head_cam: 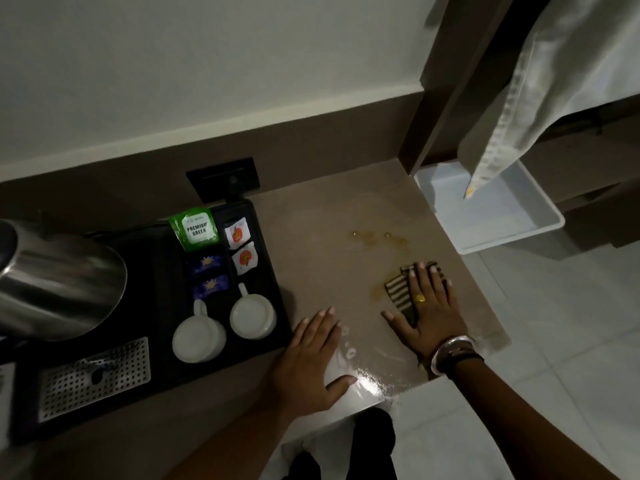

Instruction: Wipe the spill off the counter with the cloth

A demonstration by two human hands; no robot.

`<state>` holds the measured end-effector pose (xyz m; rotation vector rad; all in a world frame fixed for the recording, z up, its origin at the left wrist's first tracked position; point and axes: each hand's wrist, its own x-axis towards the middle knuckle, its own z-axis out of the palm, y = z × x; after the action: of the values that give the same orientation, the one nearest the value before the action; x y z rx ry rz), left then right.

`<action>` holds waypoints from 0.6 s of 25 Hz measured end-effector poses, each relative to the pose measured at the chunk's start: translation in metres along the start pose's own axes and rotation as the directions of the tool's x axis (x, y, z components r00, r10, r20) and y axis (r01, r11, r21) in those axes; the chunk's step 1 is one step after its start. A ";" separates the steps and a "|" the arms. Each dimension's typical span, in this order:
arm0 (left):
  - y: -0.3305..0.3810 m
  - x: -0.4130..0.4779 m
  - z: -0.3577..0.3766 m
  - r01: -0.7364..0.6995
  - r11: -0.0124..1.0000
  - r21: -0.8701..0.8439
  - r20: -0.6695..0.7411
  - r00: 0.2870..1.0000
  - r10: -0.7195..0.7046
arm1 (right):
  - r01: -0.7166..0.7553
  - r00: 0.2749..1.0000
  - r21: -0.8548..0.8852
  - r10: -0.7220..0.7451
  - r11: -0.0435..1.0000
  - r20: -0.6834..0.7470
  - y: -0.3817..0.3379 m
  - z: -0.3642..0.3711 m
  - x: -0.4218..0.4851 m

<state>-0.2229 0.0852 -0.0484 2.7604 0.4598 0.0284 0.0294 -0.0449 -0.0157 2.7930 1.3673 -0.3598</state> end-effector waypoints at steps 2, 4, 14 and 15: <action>0.002 -0.002 -0.003 0.004 1.000 -0.002 0.025 1.000 -0.004 | 0.056 0.998 0.010 -0.056 0.998 0.004 -0.004 0.008 -0.015; 0.002 -0.002 -0.007 0.014 1.000 -0.020 0.045 0.999 -0.013 | 0.043 0.999 0.078 -0.043 0.996 -0.008 -0.002 0.016 -0.036; 0.002 -0.001 -0.005 0.003 0.998 0.058 0.026 1.000 -0.004 | -0.226 0.970 0.235 0.241 0.945 -0.034 0.000 -0.024 0.120; 0.003 0.000 -0.004 0.001 0.998 0.056 0.017 1.000 -0.002 | -0.174 0.981 0.241 0.189 0.955 -0.041 -0.015 -0.029 0.151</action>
<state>-0.2222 0.0836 -0.0432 2.8127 0.4651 -0.0079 0.1127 0.0852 -0.0174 3.1189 1.1327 -0.4609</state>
